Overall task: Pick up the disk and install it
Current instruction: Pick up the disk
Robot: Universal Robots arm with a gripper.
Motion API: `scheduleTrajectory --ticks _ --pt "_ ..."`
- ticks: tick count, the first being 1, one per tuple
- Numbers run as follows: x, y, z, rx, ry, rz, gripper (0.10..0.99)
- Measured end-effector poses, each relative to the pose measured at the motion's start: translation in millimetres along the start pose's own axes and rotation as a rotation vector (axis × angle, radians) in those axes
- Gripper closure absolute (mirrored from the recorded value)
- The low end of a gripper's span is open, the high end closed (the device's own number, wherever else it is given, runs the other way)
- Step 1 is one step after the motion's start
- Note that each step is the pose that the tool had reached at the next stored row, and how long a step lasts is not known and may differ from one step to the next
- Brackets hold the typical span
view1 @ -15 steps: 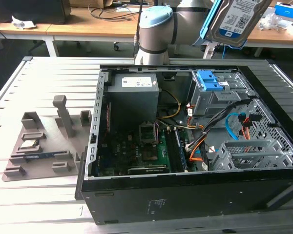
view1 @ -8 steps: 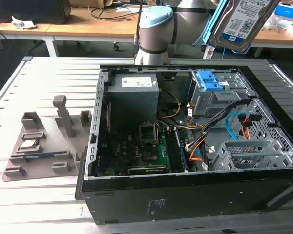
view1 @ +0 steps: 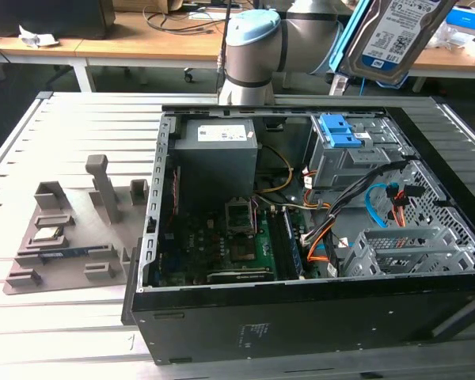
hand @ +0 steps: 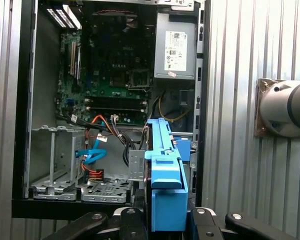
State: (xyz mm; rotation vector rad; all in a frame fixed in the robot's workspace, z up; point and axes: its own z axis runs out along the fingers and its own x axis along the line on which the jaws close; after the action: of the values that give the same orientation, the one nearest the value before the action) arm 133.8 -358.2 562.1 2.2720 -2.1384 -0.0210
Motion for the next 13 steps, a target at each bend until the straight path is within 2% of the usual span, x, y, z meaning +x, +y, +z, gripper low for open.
scheduleTrajectory --ticks 13 --pt "1.0 -1.1 0.6 0.000 0.0013 0.000 0.718"
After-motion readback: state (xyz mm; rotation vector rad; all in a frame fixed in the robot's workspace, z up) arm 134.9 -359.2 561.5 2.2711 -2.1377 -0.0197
